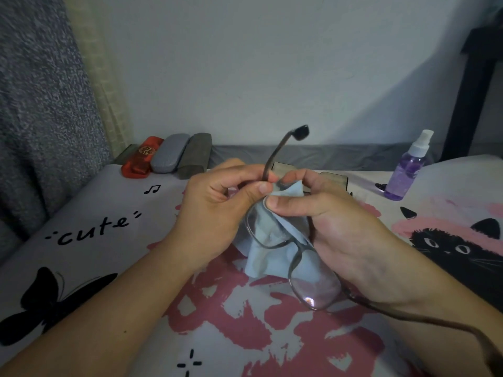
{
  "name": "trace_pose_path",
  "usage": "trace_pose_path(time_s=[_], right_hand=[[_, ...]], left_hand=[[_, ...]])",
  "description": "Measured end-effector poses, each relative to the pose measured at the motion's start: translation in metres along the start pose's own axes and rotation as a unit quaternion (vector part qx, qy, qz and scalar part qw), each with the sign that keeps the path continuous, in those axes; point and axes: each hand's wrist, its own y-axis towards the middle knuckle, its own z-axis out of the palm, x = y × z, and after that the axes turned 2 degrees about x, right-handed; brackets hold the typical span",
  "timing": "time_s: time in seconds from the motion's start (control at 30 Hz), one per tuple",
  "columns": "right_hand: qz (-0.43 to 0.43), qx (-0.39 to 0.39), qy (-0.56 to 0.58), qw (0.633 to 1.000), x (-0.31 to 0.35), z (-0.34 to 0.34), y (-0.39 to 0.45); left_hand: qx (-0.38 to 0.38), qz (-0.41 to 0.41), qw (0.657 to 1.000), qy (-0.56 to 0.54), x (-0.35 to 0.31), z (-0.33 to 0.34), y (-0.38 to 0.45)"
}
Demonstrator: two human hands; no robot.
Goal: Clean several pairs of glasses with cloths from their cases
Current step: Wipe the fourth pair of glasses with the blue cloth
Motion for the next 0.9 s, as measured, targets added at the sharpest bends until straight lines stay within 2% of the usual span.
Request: trace_pose_path(time_s=[0.07,0.13,0.23,0.47,0.57,0.9], right_hand=[[-0.024,0.008,-0.068,0.997,0.003,-0.003,0.000],[-0.048,0.027,-0.185,0.981,0.006,-0.009,0.000],[-0.034,0.088,-0.292,0.952,0.008,-0.017,0.000],[0.034,0.228,-0.344,0.910,0.015,-0.026,-0.004],[0.022,0.224,-0.370,0.901,0.013,-0.022,-0.005],[-0.009,0.212,-0.347,0.914,0.001,-0.009,-0.003]], left_hand=[[-0.003,0.004,1.000,0.013,-0.001,-0.003,-0.001],[-0.006,0.006,1.000,0.023,-0.002,-0.007,-0.002],[0.002,0.018,0.999,0.039,-0.002,-0.010,-0.002],[0.049,0.023,0.999,0.000,-0.006,-0.003,-0.005],[0.054,0.022,0.998,0.000,-0.007,-0.002,-0.006],[0.076,0.006,0.997,0.001,-0.007,0.001,-0.007]])
